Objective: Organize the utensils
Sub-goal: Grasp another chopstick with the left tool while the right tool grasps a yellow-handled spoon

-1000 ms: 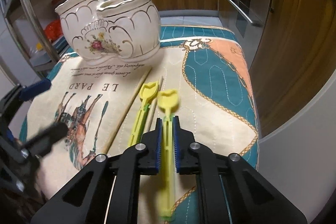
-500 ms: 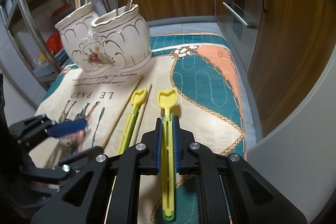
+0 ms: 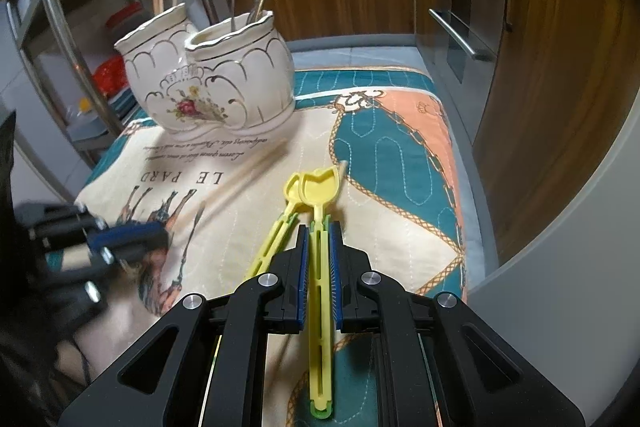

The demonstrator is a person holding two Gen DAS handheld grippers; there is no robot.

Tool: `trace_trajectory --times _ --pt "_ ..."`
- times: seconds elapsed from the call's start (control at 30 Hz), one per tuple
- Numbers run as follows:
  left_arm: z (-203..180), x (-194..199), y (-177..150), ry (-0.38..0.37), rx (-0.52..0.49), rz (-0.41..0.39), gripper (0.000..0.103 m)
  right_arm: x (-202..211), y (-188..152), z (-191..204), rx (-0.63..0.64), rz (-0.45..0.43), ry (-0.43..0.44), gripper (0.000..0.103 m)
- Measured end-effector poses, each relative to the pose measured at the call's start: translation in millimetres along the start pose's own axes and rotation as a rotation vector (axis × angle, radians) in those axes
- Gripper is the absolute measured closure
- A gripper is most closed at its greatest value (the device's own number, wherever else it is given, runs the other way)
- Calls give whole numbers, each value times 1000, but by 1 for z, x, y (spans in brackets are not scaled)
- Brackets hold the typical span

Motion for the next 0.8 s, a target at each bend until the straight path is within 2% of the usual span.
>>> trace_trajectory --times 0.1,0.17,0.33,0.47,0.63,0.73,0.8 --pt "24 10 -8 17 -13 -11 98 3 0 1 18 -3 -11 92" --pt "34 15 -14 -5 -29 -20 98 5 -1 2 28 -2 -6 92" --pt "50 12 -41 14 -68 38 98 7 -4 9 48 8 15 92" --pt "54 7 -53 6 -62 66 98 11 -7 3 46 8 -54 92" --pt "54 9 -50 0 -34 70 95 4 -14 -20 -5 50 -84 92" --pt "52 6 -45 9 -29 71 86 -2 -20 -22 -3 80 -82 92" --pt "53 4 -42 3 -13 72 85 -3 -19 -21 0 84 -75 86"
Point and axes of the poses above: each gripper's, at about its wrist camera, not at the fingertips, and x roughly against the way its jaws point, z to its left, y to its top, the point moved 8 cm from there along -x, roughly the way its jaws point, and after that the axes turned 14 degrees about z, right-handed, at the moved point
